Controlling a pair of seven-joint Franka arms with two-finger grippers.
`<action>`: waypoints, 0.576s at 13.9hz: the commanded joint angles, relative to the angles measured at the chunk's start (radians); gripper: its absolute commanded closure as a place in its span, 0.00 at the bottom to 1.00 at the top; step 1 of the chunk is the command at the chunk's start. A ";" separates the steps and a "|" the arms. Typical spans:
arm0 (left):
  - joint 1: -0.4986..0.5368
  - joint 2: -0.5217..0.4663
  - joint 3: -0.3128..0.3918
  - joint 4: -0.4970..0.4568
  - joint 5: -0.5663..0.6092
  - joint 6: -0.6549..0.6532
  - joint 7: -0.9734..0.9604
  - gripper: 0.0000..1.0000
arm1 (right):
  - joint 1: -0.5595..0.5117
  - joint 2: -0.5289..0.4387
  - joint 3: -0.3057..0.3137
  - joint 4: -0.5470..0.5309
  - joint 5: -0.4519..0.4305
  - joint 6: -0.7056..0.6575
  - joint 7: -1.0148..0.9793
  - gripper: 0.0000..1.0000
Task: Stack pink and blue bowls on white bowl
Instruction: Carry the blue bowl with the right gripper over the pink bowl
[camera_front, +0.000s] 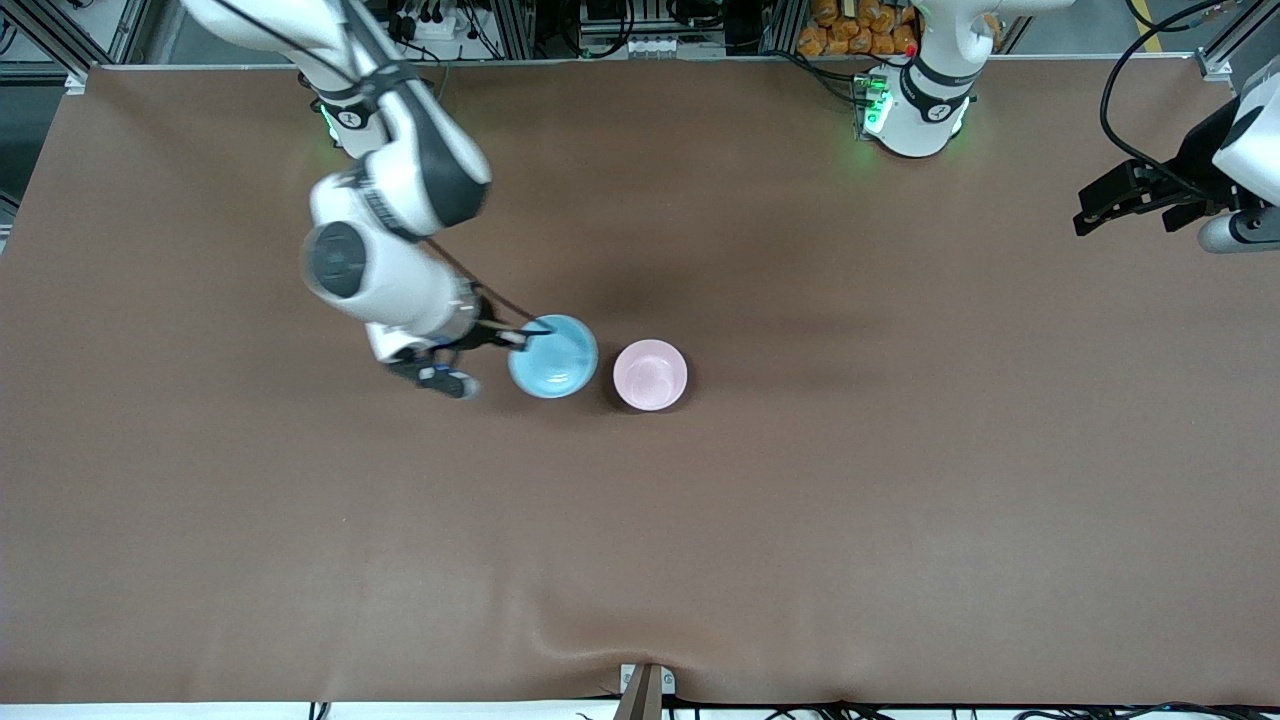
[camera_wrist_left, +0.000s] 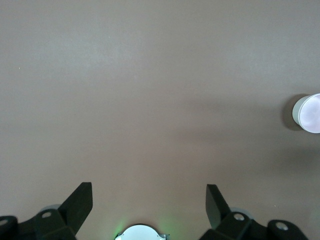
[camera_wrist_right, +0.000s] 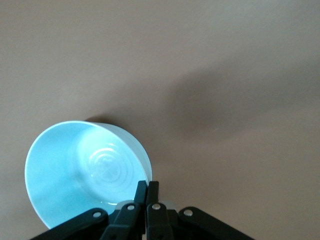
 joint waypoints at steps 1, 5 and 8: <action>-0.007 0.006 0.003 0.002 -0.018 0.020 0.010 0.00 | 0.086 0.103 -0.015 0.095 0.013 0.051 0.091 1.00; -0.007 0.005 0.002 0.002 -0.019 0.022 0.013 0.00 | 0.140 0.185 -0.015 0.095 0.013 0.180 0.168 1.00; -0.003 0.008 0.002 -0.001 -0.018 0.023 0.018 0.00 | 0.152 0.200 -0.015 0.104 0.016 0.196 0.181 1.00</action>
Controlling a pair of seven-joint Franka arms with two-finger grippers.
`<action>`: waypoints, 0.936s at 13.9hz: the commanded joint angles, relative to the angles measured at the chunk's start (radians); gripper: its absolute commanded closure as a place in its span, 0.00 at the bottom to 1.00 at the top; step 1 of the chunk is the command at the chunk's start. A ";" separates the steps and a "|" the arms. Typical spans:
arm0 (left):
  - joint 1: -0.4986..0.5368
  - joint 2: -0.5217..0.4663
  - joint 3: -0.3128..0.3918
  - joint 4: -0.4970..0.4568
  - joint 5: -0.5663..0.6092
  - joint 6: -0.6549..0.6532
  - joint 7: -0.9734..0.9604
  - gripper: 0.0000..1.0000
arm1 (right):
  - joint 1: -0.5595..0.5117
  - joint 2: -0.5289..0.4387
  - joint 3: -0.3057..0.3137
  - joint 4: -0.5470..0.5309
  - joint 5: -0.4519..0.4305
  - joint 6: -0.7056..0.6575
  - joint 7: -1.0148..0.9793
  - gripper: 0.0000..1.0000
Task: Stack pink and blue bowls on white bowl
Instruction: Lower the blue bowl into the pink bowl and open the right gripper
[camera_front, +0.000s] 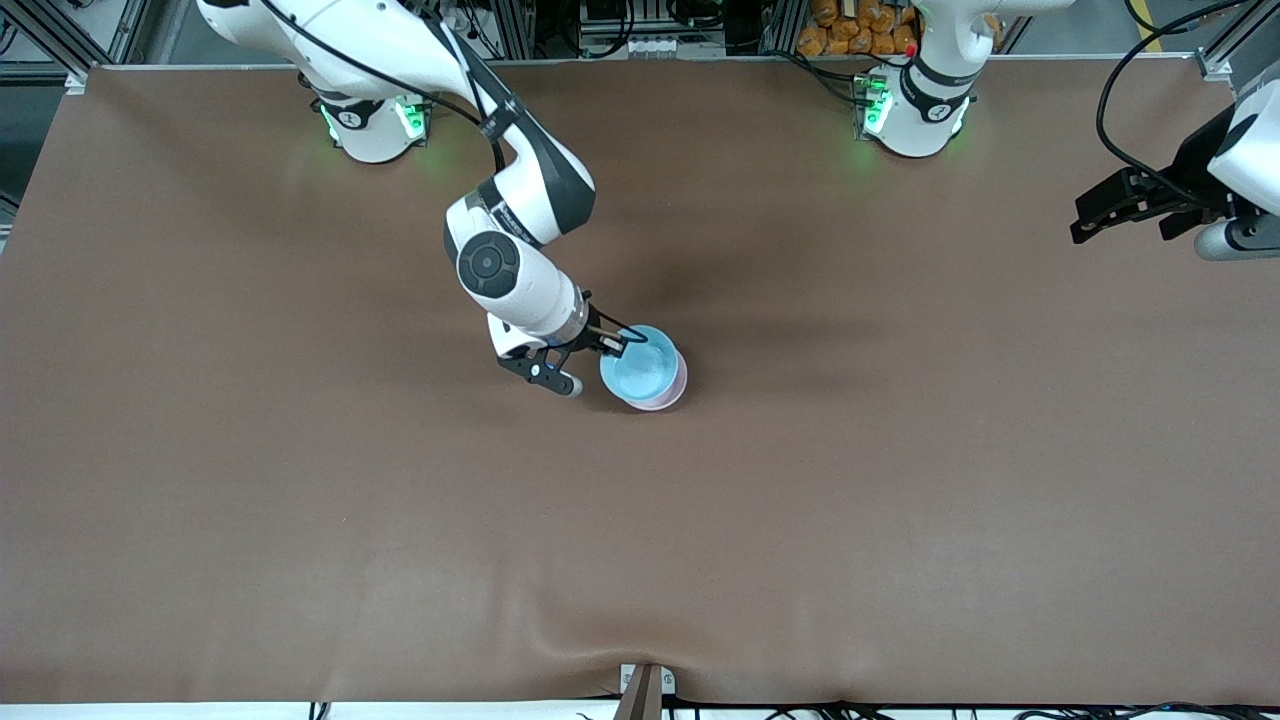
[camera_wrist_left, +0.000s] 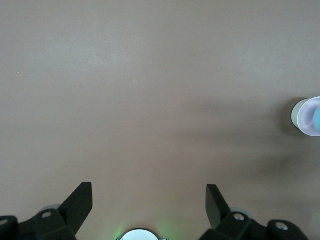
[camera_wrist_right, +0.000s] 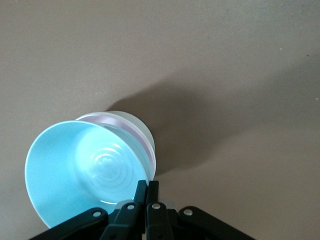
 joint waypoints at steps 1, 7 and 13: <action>-0.001 0.000 0.004 0.000 -0.021 0.011 0.018 0.00 | 0.019 0.021 -0.012 0.050 0.014 -0.008 0.041 1.00; 0.003 -0.007 0.004 0.000 -0.021 0.016 0.021 0.00 | 0.039 0.083 -0.014 0.085 -0.003 0.022 0.054 1.00; 0.002 -0.007 0.006 0.001 -0.021 0.025 0.021 0.00 | 0.039 0.095 -0.015 0.079 -0.072 0.023 0.048 1.00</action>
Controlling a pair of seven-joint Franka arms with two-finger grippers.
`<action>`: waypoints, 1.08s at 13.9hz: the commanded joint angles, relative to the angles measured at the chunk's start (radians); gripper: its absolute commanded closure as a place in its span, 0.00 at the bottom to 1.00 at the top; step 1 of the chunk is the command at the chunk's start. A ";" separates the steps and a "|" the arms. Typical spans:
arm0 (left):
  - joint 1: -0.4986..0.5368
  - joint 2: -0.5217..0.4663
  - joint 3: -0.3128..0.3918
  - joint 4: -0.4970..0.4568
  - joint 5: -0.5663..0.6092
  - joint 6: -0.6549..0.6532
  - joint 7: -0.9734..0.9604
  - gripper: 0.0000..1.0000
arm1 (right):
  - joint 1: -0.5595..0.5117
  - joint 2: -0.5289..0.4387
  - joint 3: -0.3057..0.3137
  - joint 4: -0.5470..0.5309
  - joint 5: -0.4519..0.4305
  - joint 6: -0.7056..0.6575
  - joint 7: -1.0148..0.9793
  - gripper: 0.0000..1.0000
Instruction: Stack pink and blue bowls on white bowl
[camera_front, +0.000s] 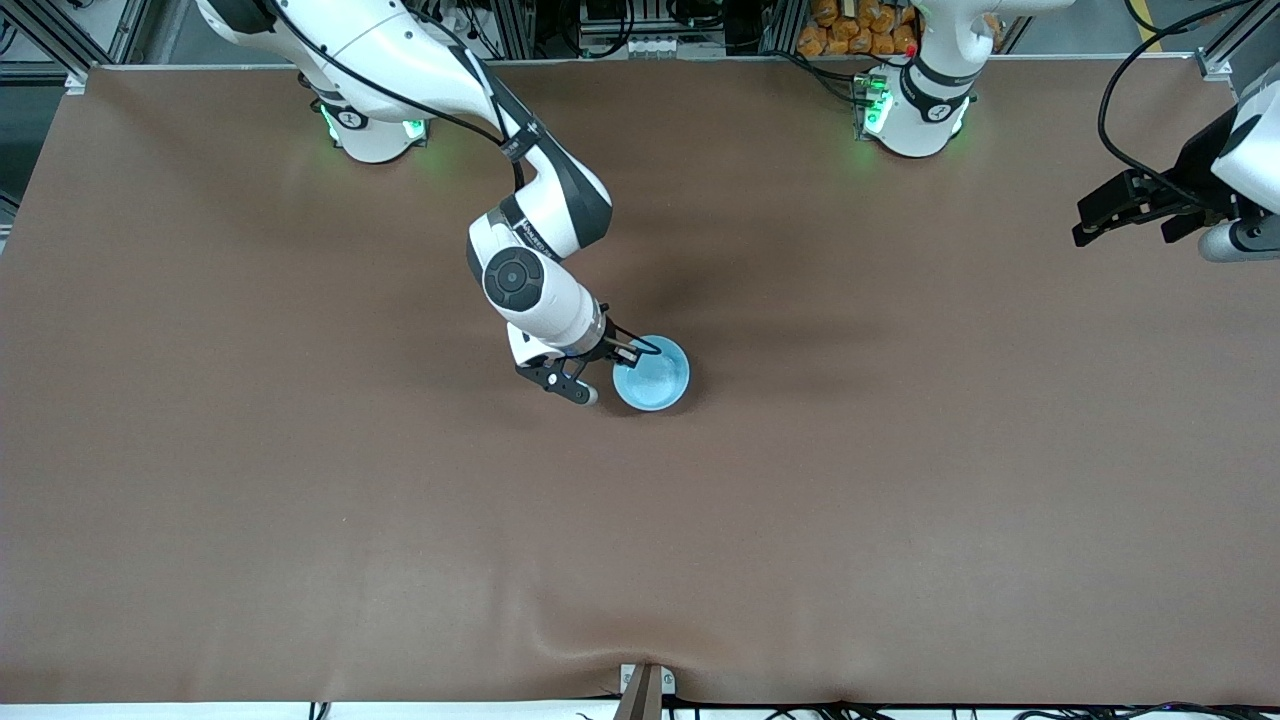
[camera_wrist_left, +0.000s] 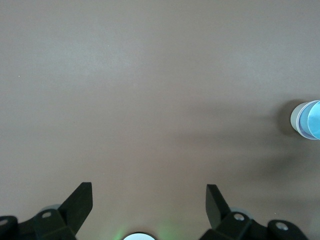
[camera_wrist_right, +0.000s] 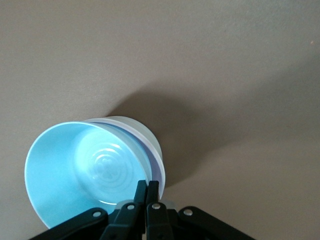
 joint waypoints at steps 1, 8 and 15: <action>0.000 -0.006 0.003 0.001 -0.021 0.018 0.021 0.00 | 0.015 0.028 -0.011 0.026 -0.038 -0.002 0.013 1.00; -0.003 -0.004 0.003 -0.001 -0.022 0.027 0.021 0.00 | 0.004 0.034 -0.010 0.078 -0.027 -0.008 0.019 0.00; 0.001 -0.030 0.001 -0.016 -0.022 0.009 0.021 0.00 | -0.197 0.028 -0.021 0.298 -0.035 -0.097 -0.033 0.00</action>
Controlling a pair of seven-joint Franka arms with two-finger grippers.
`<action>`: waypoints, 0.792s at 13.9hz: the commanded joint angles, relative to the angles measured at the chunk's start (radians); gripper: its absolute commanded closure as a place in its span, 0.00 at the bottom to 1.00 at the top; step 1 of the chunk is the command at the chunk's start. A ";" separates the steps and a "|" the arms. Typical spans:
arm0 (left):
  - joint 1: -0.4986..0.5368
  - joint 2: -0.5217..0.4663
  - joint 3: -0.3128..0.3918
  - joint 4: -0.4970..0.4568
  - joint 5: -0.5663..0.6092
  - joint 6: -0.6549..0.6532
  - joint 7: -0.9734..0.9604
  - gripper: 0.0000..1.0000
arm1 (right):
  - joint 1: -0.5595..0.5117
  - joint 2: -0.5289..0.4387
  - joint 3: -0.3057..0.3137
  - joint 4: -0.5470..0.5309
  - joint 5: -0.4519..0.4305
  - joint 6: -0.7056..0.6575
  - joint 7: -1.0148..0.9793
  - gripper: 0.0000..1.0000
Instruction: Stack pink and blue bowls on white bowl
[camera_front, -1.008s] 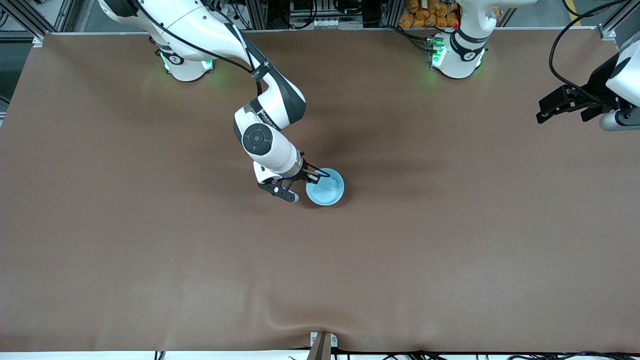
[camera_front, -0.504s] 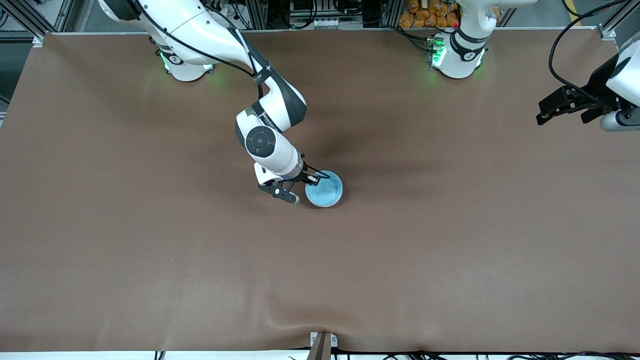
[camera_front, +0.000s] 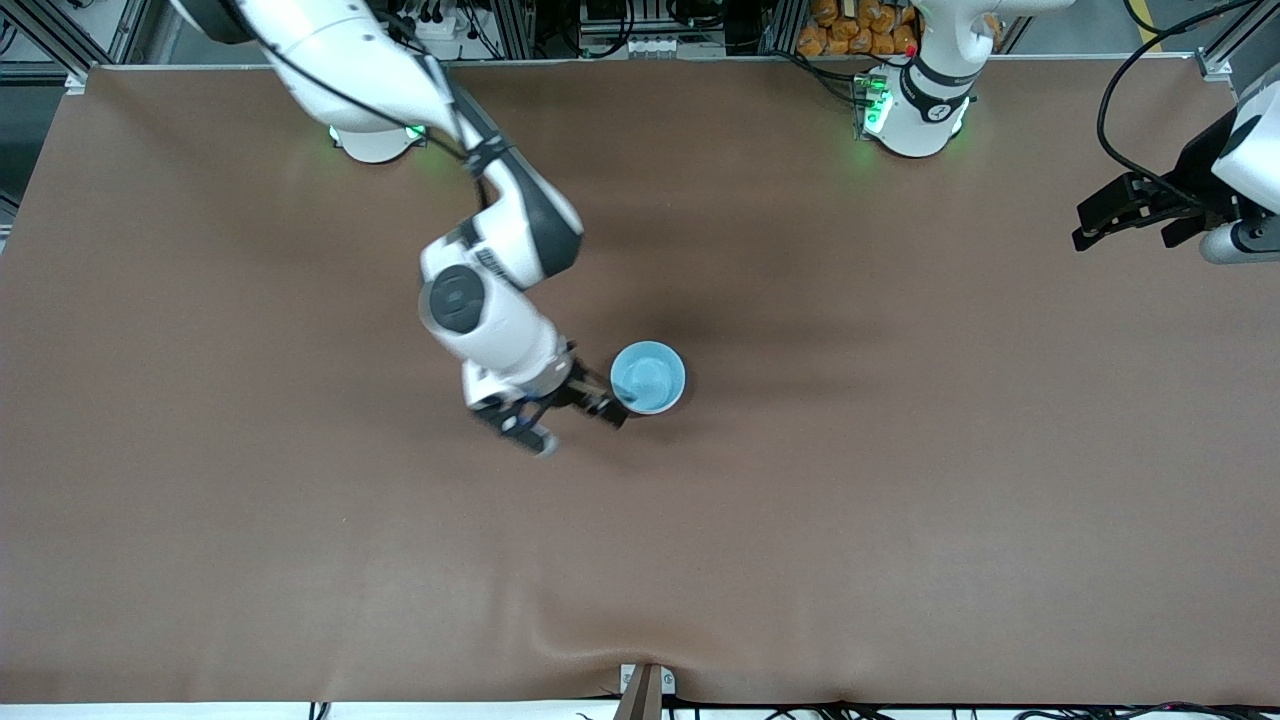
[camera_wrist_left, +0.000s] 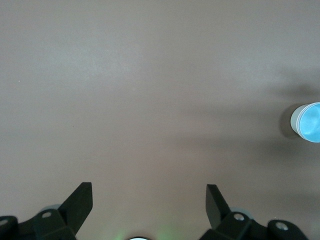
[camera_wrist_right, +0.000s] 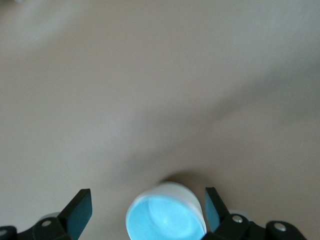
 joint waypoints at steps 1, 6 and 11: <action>0.001 -0.045 0.004 -0.030 -0.021 -0.011 0.021 0.00 | -0.103 0.008 0.020 0.081 -0.014 -0.039 -0.062 0.00; 0.003 -0.083 0.004 -0.064 -0.004 -0.011 0.025 0.00 | -0.320 -0.047 0.060 0.147 -0.014 -0.212 -0.335 0.00; -0.002 -0.094 0.003 -0.072 0.028 -0.009 0.027 0.00 | -0.406 -0.144 0.059 0.244 -0.195 -0.558 -0.383 0.00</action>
